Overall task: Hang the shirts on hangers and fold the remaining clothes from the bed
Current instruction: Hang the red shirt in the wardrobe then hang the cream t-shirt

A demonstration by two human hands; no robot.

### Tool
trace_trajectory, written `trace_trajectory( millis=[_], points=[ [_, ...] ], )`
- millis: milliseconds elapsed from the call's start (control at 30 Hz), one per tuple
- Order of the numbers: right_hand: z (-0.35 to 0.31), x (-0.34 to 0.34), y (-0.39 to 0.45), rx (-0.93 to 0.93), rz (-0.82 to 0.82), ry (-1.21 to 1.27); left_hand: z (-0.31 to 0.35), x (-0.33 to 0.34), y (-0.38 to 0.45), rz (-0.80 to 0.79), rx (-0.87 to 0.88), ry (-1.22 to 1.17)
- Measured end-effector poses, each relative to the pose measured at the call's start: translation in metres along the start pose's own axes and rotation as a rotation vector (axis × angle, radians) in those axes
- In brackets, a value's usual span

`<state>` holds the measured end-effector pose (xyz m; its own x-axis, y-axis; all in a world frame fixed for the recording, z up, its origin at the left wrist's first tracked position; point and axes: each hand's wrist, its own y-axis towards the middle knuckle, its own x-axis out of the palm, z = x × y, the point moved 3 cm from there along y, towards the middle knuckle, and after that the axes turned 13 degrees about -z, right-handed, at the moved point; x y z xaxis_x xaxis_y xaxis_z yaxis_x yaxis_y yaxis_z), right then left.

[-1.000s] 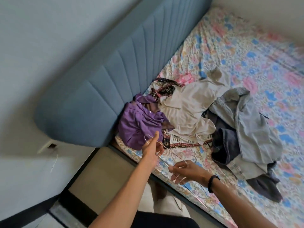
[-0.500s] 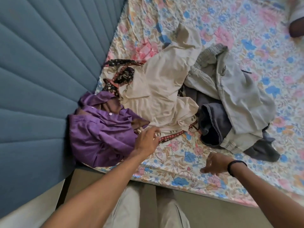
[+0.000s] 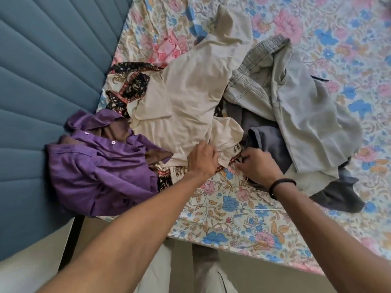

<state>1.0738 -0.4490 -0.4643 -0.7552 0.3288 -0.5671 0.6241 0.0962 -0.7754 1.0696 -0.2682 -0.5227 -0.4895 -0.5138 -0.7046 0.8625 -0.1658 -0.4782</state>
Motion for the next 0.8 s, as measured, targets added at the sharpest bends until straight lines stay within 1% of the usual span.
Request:
trace_trajectory(
  millis=[33, 67, 100, 167, 200, 233, 267, 333, 367, 400, 467, 567, 633, 700, 800],
  points=[
    [-0.009, -0.004, 0.001, -0.072, 0.111, -0.008, 0.003, -0.003, -0.001, 0.035, 0.013, -0.079],
    [-0.018, -0.007, 0.003, -0.137, 0.181, -0.032, 0.005, -0.006, -0.002, 0.051, 0.020, -0.136],
    [-0.026, -0.006, 0.007, -0.194, 0.214, -0.053, 0.006, -0.009, -0.003, 0.049, 0.018, -0.191],
    [-0.039, 0.001, 0.019, -0.265, 0.164, -0.103, 0.002, -0.013, -0.003, 0.010, -0.006, -0.292],
    [-0.047, 0.004, 0.026, -0.281, 0.118, -0.178, -0.003, -0.017, -0.004, -0.012, -0.023, -0.310],
    [-0.051, 0.011, 0.034, -0.298, 0.080, -0.278, -0.010, -0.020, -0.005, -0.046, -0.039, -0.290],
    [-0.054, 0.017, 0.041, -0.308, 0.072, -0.393, -0.019, -0.023, -0.007, -0.094, -0.047, -0.221],
    [-0.057, 0.029, 0.053, -0.325, 0.126, -0.567, -0.040, -0.023, -0.014, -0.251, -0.069, -0.010],
    [-0.056, 0.031, 0.056, -0.338, 0.162, -0.602, -0.050, -0.021, -0.018, -0.306, -0.078, 0.079],
    [-0.056, 0.030, 0.060, -0.358, 0.191, -0.602, -0.059, -0.020, -0.021, -0.322, -0.082, 0.139],
    [-0.058, 0.022, 0.062, -0.431, 0.223, -0.502, -0.071, -0.020, -0.024, -0.283, -0.073, 0.162],
    [-0.066, -0.009, 0.048, -0.522, 0.139, -0.160, -0.071, -0.023, -0.027, -0.149, -0.056, 0.125],
    [-0.074, -0.035, 0.026, -0.567, 0.123, -0.023, -0.064, -0.027, -0.032, -0.046, -0.032, 0.098],
    [-0.081, -0.062, 0.001, -0.626, 0.189, 0.104, -0.058, -0.036, -0.030, 0.097, -0.004, 0.056],
    [-0.093, -0.104, -0.023, -0.661, 0.296, 0.275, -0.063, -0.065, -0.025, 0.304, -0.090, -0.037]
  ],
)
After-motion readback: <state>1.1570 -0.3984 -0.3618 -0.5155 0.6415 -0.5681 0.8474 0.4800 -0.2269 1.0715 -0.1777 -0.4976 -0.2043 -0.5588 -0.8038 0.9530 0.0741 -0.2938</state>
